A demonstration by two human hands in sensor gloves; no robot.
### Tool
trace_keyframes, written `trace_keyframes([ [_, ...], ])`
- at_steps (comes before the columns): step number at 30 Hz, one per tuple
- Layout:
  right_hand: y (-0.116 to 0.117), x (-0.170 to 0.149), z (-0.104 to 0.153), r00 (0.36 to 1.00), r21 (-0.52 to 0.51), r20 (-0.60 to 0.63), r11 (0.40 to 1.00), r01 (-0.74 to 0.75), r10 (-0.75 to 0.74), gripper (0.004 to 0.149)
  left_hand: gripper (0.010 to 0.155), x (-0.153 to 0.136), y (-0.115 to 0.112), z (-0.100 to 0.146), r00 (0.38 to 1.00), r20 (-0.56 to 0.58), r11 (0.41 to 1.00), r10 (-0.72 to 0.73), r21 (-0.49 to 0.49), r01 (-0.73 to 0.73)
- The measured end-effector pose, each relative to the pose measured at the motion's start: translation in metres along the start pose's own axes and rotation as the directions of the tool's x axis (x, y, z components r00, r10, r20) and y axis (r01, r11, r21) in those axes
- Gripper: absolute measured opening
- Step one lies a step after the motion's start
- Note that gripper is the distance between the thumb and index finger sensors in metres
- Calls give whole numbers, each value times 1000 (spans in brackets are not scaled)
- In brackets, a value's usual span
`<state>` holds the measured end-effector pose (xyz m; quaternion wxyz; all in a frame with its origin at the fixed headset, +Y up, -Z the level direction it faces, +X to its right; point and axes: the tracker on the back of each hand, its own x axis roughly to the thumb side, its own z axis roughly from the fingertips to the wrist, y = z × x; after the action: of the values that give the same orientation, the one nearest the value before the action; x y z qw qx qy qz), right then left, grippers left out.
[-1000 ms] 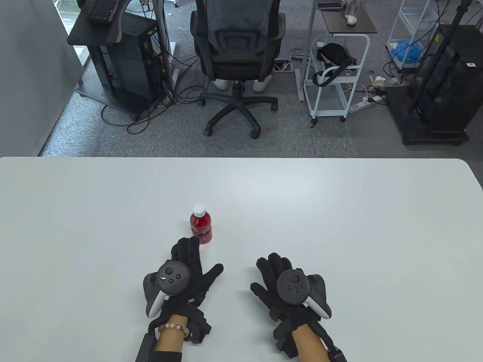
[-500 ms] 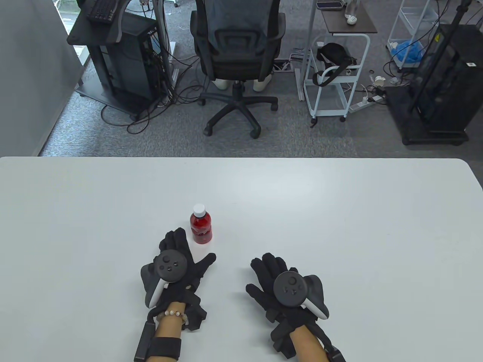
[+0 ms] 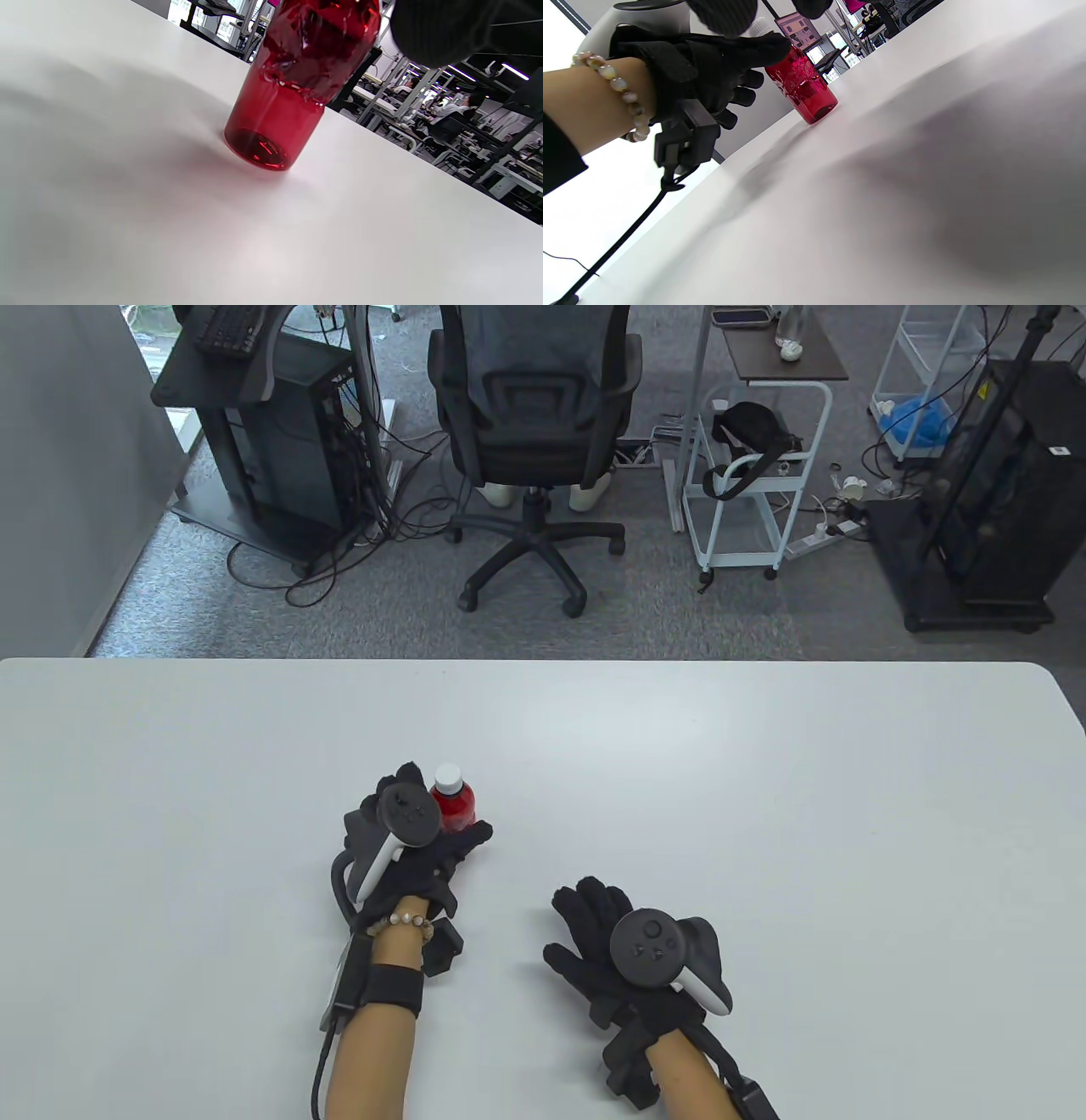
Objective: Squeeze empty plastic bottle to dent body
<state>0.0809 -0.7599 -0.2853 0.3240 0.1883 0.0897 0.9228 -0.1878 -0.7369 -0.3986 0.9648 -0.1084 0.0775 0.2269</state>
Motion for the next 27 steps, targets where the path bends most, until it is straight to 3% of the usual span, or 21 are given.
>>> trace_keyframes([
  [3, -3, -1, 2, 1000, -19, -1, 1000, 9, -9, 72, 113, 0, -4, -8, 1000, -9, 1000, -12, 8, 12],
  [8, -6, -4, 2, 1000, -33, -12, 999, 20, -21, 72, 109, -3, -7, -15, 1000, 0, 991, -22, 131, 21],
  [14, -9, -6, 4, 999, -48, -19, 998, 29, -30, 73, 100, 4, -10, -20, 999, 11, 995, -34, 96, 33],
  [18, -11, -8, 4, 999, -56, -15, 997, 46, -47, 73, 92, 5, -13, -22, 1000, 22, 992, -4, 125, 2],
  [23, -13, -12, 3, 997, -55, -23, 996, 72, -74, 72, 90, 2, -16, -19, 989, 115, 980, 95, 165, -113],
  [27, -16, -15, 4, 994, -77, -30, 991, 105, -107, 72, 94, 7, -3, -2, 957, 263, 966, 125, 187, -178],
])
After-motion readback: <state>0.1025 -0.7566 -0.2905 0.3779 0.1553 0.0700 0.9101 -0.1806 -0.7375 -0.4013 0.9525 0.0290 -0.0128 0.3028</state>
